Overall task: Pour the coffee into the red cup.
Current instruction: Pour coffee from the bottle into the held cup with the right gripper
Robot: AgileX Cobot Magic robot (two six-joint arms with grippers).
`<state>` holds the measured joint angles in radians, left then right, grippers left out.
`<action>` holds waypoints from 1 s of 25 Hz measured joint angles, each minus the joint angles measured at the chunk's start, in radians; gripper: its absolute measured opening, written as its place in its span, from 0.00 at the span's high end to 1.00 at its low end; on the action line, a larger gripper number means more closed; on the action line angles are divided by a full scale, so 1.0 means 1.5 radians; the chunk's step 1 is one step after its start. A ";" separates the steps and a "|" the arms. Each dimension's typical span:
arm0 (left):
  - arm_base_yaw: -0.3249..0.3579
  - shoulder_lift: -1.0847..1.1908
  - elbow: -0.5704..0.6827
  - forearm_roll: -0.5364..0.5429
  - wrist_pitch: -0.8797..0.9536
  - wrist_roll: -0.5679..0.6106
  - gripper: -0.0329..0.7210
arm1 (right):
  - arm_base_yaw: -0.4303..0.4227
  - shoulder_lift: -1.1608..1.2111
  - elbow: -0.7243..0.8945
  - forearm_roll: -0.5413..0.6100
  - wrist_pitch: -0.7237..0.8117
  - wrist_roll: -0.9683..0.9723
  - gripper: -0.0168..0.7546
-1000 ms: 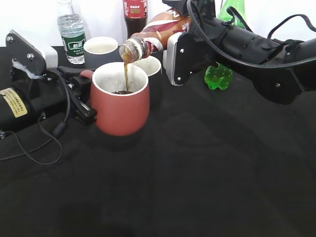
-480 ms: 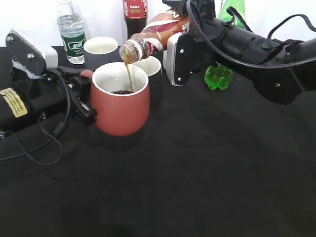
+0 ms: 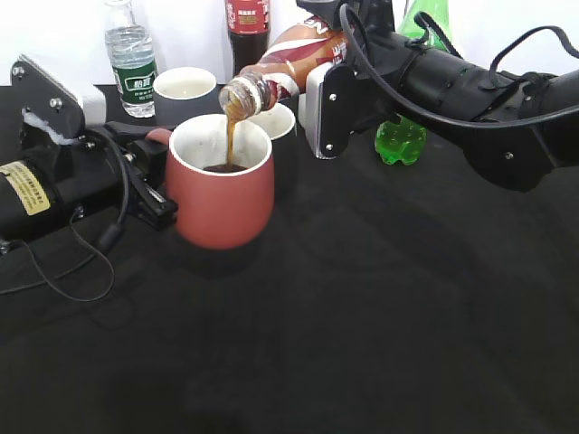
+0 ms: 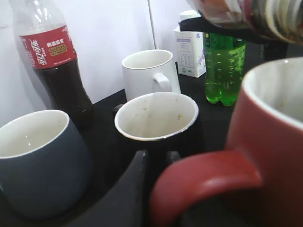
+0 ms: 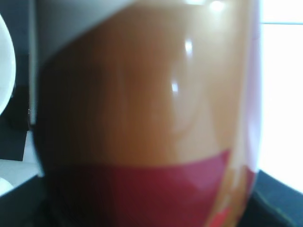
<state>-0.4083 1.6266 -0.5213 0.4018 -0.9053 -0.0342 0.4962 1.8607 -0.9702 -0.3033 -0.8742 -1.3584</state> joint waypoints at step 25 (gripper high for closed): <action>0.000 0.001 0.001 -0.001 -0.005 0.000 0.86 | 0.000 0.000 0.000 0.000 0.000 0.010 0.29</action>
<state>-0.4083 1.6277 -0.5204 0.4007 -0.9126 -0.0342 0.4962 1.8607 -0.9704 -0.3033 -0.8742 -1.3441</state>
